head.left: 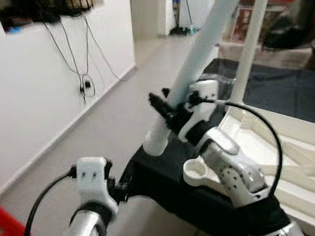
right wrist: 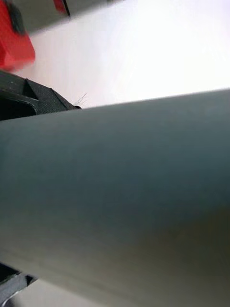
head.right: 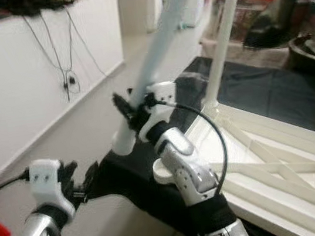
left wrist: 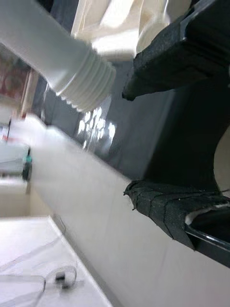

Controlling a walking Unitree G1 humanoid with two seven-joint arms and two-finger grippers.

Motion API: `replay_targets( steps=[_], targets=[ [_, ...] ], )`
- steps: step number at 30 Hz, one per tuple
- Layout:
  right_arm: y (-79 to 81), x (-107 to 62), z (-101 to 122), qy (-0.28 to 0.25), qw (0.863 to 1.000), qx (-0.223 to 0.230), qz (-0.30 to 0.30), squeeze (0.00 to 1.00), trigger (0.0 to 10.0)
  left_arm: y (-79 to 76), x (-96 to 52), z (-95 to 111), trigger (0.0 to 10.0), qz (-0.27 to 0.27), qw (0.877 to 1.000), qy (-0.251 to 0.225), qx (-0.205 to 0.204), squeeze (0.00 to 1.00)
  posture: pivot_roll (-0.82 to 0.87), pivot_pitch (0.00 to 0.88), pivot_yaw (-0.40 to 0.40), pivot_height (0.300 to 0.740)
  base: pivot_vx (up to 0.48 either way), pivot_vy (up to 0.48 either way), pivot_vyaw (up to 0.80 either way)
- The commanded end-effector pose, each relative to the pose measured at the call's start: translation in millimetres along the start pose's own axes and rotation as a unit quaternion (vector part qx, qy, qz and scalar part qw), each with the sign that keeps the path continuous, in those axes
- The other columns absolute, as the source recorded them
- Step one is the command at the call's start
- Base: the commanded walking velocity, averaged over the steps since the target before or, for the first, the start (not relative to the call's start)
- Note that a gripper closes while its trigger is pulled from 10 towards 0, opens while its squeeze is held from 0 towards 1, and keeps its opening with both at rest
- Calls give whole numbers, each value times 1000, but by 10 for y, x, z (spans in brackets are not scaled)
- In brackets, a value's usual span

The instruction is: Building children table

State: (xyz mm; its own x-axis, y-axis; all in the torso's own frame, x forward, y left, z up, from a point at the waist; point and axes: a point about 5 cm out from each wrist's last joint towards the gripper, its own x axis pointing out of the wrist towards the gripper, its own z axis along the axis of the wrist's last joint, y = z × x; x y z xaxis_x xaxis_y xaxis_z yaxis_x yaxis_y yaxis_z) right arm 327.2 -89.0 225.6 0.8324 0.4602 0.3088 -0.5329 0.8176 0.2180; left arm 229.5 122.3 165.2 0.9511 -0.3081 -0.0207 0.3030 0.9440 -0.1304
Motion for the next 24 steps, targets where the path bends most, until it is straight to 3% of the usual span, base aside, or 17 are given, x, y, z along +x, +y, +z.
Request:
replay_targets(
  steps=[1, 10, 16, 18, 19, 20, 21, 24],
  targets=[
    [-58, 1, 13, -2, 1000, -5, -10, 0, 10000, -28, -5, -1, 10000, -2, 1000, 1, 0, 0, 217, 2, -116, 740, 0, 0, 0],
    [-170, 82, 63, 0, 1000, -20, -1, 0, 10000, -160, -64, 20, 10000, -12, 1000, 8, -6, 0, 214, 107, -100, 740, 0, 0, -149],
    [-213, 160, 131, -3, 999, -26, 20, 0, 10000, -184, -112, -14, 10000, -13, 1000, 17, -7, 0, 214, 126, -100, 740, 0, 0, -133],
    [-209, 227, 167, 14, 997, -11, 79, 0, 10000, -181, -159, -37, 10000, -11, 1000, 26, -5, 0, 218, 150, -105, 740, 0, 0, 0],
    [-209, 227, 167, 14, 997, -11, 79, 0, 10000, -181, -159, -37, 10000, -11, 1000, 26, -5, 0, 218, 150, -105, 740, 0, 0, 0],
    [-209, 266, 201, 33, 989, 5, 145, 0, 10000, -180, -204, -55, 10000, -8, 999, 34, -8, 0, 220, 159, -107, 740, 0, 0, 0],
    [-209, 266, 201, 33, 989, 5, 145, 0, 10000, -180, -204, -55, 10000, -8, 999, 34, -8, 0, 220, 159, -107, 740, 0, 0, 0],
    [-264, 272, 215, 70, 972, 18, 223, 0, 10000, -186, -249, -91, 10000, -7, 999, 45, -9, 0, 220, 167, -108, 740, 0, 0, 0]
  ],
)
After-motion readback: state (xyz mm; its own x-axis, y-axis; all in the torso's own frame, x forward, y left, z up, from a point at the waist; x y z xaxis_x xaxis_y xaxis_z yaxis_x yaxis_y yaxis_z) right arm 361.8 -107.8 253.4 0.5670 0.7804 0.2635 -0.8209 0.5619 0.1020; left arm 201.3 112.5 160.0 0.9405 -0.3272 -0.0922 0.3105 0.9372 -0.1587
